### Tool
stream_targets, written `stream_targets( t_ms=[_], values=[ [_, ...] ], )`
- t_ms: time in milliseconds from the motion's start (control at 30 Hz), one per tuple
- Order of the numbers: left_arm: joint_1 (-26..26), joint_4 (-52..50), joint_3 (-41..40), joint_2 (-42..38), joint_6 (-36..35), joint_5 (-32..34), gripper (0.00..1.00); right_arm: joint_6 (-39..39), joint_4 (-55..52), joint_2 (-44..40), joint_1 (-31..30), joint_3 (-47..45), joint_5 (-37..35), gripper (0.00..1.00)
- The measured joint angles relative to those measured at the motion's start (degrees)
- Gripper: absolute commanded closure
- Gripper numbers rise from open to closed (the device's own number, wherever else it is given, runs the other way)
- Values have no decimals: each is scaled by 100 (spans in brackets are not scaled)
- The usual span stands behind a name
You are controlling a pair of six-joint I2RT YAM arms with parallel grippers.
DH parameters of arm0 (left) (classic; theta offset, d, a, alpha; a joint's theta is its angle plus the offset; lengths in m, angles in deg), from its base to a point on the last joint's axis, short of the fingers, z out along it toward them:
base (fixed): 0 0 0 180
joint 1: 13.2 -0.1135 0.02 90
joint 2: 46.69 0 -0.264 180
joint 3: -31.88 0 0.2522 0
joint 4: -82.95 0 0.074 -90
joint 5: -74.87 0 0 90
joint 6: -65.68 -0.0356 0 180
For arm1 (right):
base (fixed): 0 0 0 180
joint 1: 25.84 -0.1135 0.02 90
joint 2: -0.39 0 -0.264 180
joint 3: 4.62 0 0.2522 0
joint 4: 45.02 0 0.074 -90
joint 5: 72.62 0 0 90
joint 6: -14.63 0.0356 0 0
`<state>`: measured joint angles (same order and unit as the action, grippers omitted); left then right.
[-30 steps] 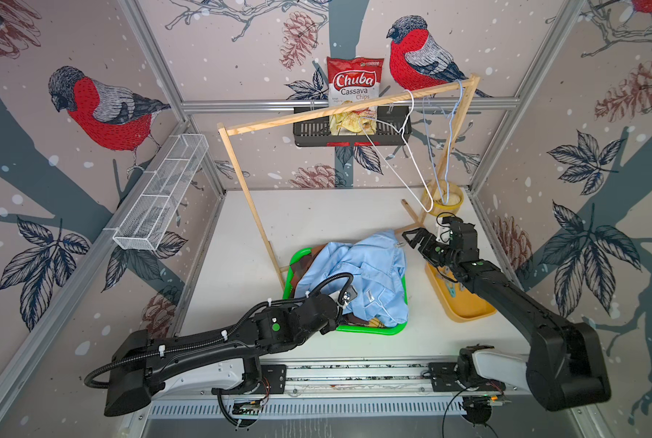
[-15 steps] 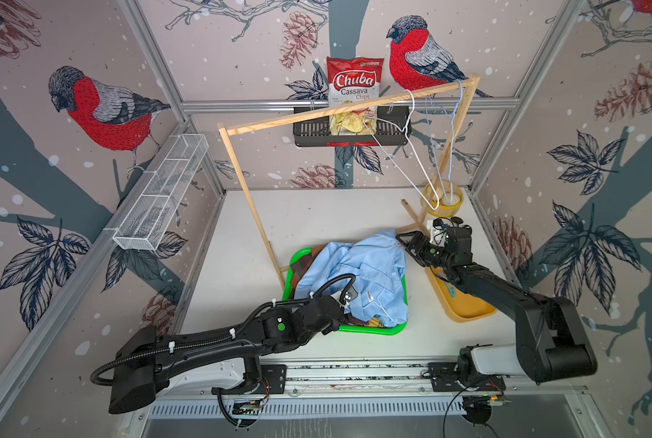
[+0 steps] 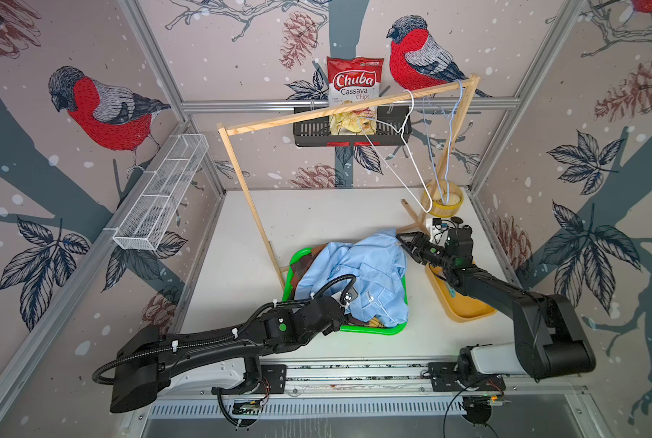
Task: Remove the clothespins securing long-sleeve shirts to the hanger
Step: Remove the clamp from the hanger.
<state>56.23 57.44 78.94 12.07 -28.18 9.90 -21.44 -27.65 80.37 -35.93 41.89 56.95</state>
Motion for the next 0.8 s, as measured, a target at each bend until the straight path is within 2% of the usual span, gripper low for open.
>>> stream_targets(
  t_ms=[333, 800],
  values=[
    [-2, 37, -22, 22, 4, -50, 100, 42, 20, 15, 66, -57, -4, 63],
    [-2, 76, -28, 195, 66, -101, 100, 42, -44, -50, 188, -63, -9, 78]
  ],
)
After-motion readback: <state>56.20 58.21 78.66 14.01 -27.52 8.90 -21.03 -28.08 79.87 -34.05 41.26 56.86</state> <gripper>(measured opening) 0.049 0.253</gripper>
